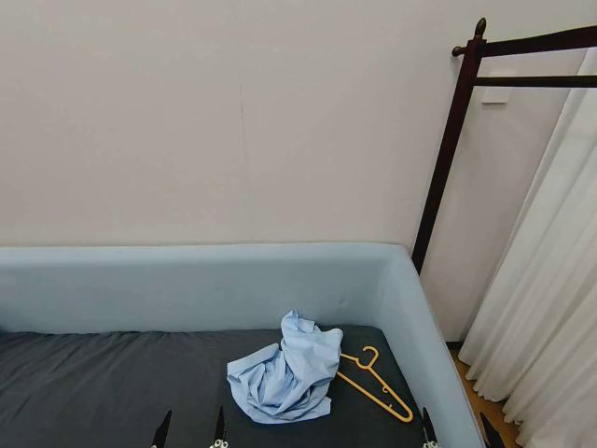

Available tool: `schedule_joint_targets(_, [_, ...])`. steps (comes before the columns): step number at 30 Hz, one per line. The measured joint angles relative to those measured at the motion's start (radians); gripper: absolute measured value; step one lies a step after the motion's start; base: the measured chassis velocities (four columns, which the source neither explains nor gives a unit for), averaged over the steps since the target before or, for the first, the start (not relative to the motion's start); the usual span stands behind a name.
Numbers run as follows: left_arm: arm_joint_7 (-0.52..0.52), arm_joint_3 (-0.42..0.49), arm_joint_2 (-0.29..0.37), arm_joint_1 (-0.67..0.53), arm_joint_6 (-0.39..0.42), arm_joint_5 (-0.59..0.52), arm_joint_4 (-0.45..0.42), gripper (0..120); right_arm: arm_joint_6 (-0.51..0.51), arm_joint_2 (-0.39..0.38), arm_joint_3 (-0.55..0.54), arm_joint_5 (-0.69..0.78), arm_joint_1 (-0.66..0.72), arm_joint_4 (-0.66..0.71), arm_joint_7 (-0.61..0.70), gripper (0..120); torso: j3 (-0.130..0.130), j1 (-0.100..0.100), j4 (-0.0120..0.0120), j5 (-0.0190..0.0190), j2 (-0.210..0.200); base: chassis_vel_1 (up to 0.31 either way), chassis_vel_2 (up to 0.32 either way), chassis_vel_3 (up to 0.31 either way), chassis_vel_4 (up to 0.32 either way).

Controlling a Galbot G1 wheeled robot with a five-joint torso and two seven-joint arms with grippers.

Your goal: Pick up the clothes from the sofa and hang them on the clothes hanger.

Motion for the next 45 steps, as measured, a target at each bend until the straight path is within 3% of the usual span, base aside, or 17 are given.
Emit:
schedule_joint_targets(6, [0.0, -0.001, -0.004, 0.003, -0.006, 0.004, 0.008, 100, -0.042, -0.027, 0.0, 0.054, 0.012, -0.001, 0.012, 100, 0.0, 0.0, -0.0001, 0.0, 0.0, 0.0, 0.0, 0.0, 0.0])
schedule_joint_targets(10, [-0.005, -0.011, -0.022, 0.018, -0.028, 0.011, 0.026, 100, -0.227, -0.151, -0.009, 0.256, 0.071, 0.002, 0.064, 100, 0.0, 0.0, -0.0001, 0.0001, 0.0, 0.0, 0.0, 0.0, 0.0])
schedule_joint_targets(11, [-0.005, -0.011, -0.022, 0.018, -0.028, 0.011, 0.026, 100, -0.227, -0.151, -0.009, 0.256, 0.071, 0.002, 0.064, 100, 0.0, 0.0, -0.0001, 0.0001, 0.0, 0.0, 0.0, 0.0, 0.0])
schedule_joint_targets(15, [-0.005, -0.002, -0.009, 0.014, -0.028, 0.004, 0.042, 100, -0.32, -0.296, 0.006, 0.419, 0.139, -0.034, 0.066, 100, 0.0, 0.0, 0.0003, 0.0003, 0.0, 0.0, 0.0, 0.0, 0.0])
schedule_joint_targets(16, [-0.005, -0.002, -0.009, 0.014, -0.028, 0.004, 0.042, 100, -0.32, -0.296, 0.006, 0.419, 0.139, -0.034, 0.066, 100, 0.0, 0.0, 0.0003, 0.0003, 0.0, 0.0, 0.0, 0.0, 0.0])
schedule_joint_targets(18, [-0.004, 0.005, 0.001, 0.016, -0.022, 0.004, 0.05, 100, -0.351, -0.361, 0.001, 0.461, 0.177, -0.067, 0.062, 100, 0.0, 0.0, -0.0008, 0.0, 0.0, 0.0, 0.0, 0.0, 0.0])
schedule_joint_targets(21, [-0.009, -0.002, -0.013, 0.054, -0.036, 0.006, 0.054, 100, -0.408, -0.458, -0.063, 0.507, 0.29, -0.121, 0.059, 100, 0.0, 0.0, -0.0001, 0.0002, 0.0, 0.0, 0.0, 0.0, 0.0])
schedule_joint_targets(23, [-0.012, -0.005, -0.021, 0.066, -0.043, 0.007, 0.056, 100, -0.425, -0.48, -0.091, 0.519, 0.331, -0.137, 0.062, 100, 0.0, 0.0, 0.0002, 0.0001, 0.0, 0.0, 0.0, 0.0, 0.0])
schedule_joint_targets(26, [-0.023, -0.014, -0.038, 0.106, -0.066, 0.012, 0.063, 100, -0.475, -0.538, -0.225, 0.544, 0.48, -0.2, 0.072, 100, 0.0, 0.0, 0.0001, 0.0001, 0.0, 0.0, 0.0, 0.0, 0.0])
schedule_joint_targets(27, [-0.023, -0.014, -0.038, 0.106, -0.066, 0.012, 0.063, 100, -0.475, -0.538, -0.225, 0.544, 0.48, -0.2, 0.072, 100, 0.0, 0.0, 0.0001, 0.0001, 0.0, 0.0, 0.0, 0.0, 0.0])
schedule_joint_targets(29, [-0.029, -0.02, -0.048, 0.124, -0.081, 0.016, 0.07, 100, -0.523, -0.562, -0.355, 0.587, 0.603, -0.246, 0.076, 100, 0.0, 0.0, 0.0001, 0.0001, 0.0, 0.0, 0.0, 0.0, 0.0])
schedule_joint_targets(30, [-0.033, -0.024, -0.053, 0.131, -0.087, 0.019, 0.073, 100, -0.54, -0.568, -0.421, 0.608, 0.669, -0.274, 0.081, 100, 0.0, 0.0, -0.0001, 0.0001, 0.0, 0.0, 0.0, 0.0, 0.0])
schedule_joint_targets(31, [-0.033, -0.024, -0.053, 0.131, -0.087, 0.019, 0.073, 100, -0.54, -0.568, -0.421, 0.608, 0.669, -0.274, 0.081, 100, 0.0, 0.0, -0.0001, 0.0001, 0.0, 0.0, 0.0, 0.0, 0.0])
schedule_joint_targets(35, [-0.039, -0.036, -0.077, 0.155, -0.106, 0.021, 0.082, 100, -0.603, -0.539, -0.684, 0.696, 0.899, -0.386, 0.098, 100, 0.0, 0.0, 0.0002, 0.0, 0.0, 0.0, 0.0, 0.0, 0.0])
schedule_joint_targets(36, [-0.039, -0.036, -0.077, 0.155, -0.106, 0.021, 0.082, 100, -0.603, -0.539, -0.684, 0.696, 0.899, -0.386, 0.098, 100, 0.0, 0.0, 0.0002, 0.0, 0.0, 0.0, 0.0, 0.0, 0.0])
schedule_joint_targets(40, [-0.041, -0.047, -0.103, 0.187, -0.124, 0.021, 0.086, 100, -0.634, -0.43, -0.878, 0.694, 1.094, -0.532, 0.084, 100, 0.0, 0.0, 0.0004, -0.0001, 0.0, 0.0, 0.0, 0.0, 0.0])
schedule_joint_targets(45, [-0.045, -0.055, -0.119, 0.201, -0.141, 0.02, 0.092, 100, -0.606, -0.347, -0.957, 0.595, 1.186, -0.692, 0.024, 100, 0.0, 0.0, 0.0004, -0.0003, 0.0, 0.0, 0.0, 0.0, 0.0])
